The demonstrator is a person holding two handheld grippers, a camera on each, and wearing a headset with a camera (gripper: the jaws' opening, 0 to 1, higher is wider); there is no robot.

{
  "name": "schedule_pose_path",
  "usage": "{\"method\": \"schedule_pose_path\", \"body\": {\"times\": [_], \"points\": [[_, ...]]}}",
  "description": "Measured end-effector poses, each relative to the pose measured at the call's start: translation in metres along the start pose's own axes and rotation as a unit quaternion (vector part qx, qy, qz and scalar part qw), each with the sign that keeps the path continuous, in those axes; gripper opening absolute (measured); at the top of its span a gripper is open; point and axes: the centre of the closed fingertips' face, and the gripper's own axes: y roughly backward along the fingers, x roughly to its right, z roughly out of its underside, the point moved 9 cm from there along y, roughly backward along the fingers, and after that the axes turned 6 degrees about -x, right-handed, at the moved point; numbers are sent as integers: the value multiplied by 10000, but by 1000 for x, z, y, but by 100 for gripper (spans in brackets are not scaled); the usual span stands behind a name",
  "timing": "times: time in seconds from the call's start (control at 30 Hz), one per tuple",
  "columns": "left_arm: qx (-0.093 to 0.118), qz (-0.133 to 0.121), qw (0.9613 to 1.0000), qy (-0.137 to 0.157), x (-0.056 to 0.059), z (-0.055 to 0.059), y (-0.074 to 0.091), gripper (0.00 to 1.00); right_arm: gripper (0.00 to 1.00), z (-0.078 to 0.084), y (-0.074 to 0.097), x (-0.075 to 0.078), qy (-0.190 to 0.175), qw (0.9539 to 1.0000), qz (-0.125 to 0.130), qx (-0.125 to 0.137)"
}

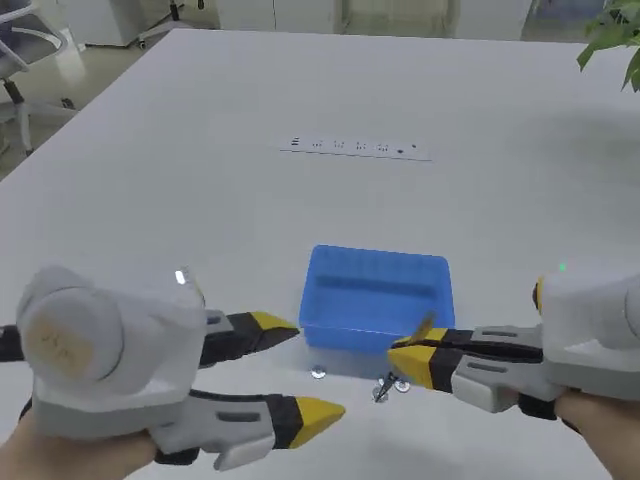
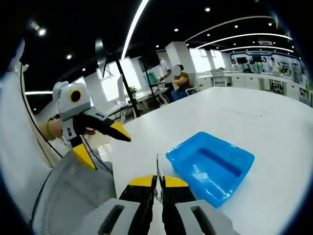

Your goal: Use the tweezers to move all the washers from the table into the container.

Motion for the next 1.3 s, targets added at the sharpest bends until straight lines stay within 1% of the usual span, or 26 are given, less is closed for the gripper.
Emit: {"method": "schedule_pose_path", "body": {"times": [0.03, 0.07, 0.13, 0.17, 0.2, 0.23, 0.3, 0.33, 0.37, 0.4, 0.47, 0.53, 0.63, 0.77, 0.87, 1.03, 1.1, 1.23, 1.3], "points": [[80, -49, 9999, 85, 1, 1, 2, 53, 1, -4, 2, -1, 37, 10000, 35, 15], [203, -162, 9994, 215, 2, 2, 5, 55, 1, -8, 3, -1, 49, 10000, 73, 40], [391, -255, 9982, 378, 4, 3, 8, 60, 1, -14, 6, -1, 60, 9999, 117, 109], [500, -329, 9971, 479, 5, 4, 10, 61, 1, -19, 8, -1, 51, 9997, 149, 164], [559, -375, 9962, 550, 4, 4, 12, 64, 1, -22, 9, -1, 46, 9996, 169, 207], [624, -493, 9951, 591, 3, 5, 14, 67, 1, -26, 11, 0, 41, 9994, 202, 266], [682, -659, 9935, 627, 1, 5, 18, 74, 1, -32, 13, 3, -17, 9990, 256, 359], [680, -646, 9935, 639, 1, 5, 20, 76, 1, -34, 14, 7, -42, 9988, 269, 401], [697, -673, 9931, 662, -1, 5, 21, 77, 1, -37, 15, 10, -84, 9984, 294, 469], [734, -753, 9922, 673, -2, 5, 24, 78, 1, -38, 16, 13, -106, 9983, 314, 489], [790, -798, 9912, 695, -3, 4, 27, 79, 1, -41, 17, 19, -183, 9976, 395, 543], [869, -838, 9900, 730, -3, 4, 30, 80, 1, -44, 17, 24, -225, 9971, 500, 520], [961, -899, 9884, 763, -3, 3, 33, 85, 1, -46, 16, 30, -222, 9965, 617, 510], [1015, -912, 9875, 785, -3, 2, 35, 88, 1, -47, 14, 41, -193, 9954, 850, 394], [1058, -928, 9870, 777, -3, 1, 37, 92, 1, -45, 11, 51, -169, 9939, 1059, 253], [1086, -994, 9862, 762, -4, 0, 40, 96, 1, -38, 5, 64, -214, 9922, 1219, 115], [1096, -1023, 9858, 763, -5, 1, 42, 97, 1, -36, 1, 67, -163, 9920, 1253, 50], [1135, -1055, 9848, 788, -6, 2, 45, 99, 1, -33, -5, 70, -143, 9918, 1270, 3], [1157, -1074, 9842, 797, -7, 2, 47, 99, 1, -31, -8, 73, -114, 9910, 1336, -67]]}}
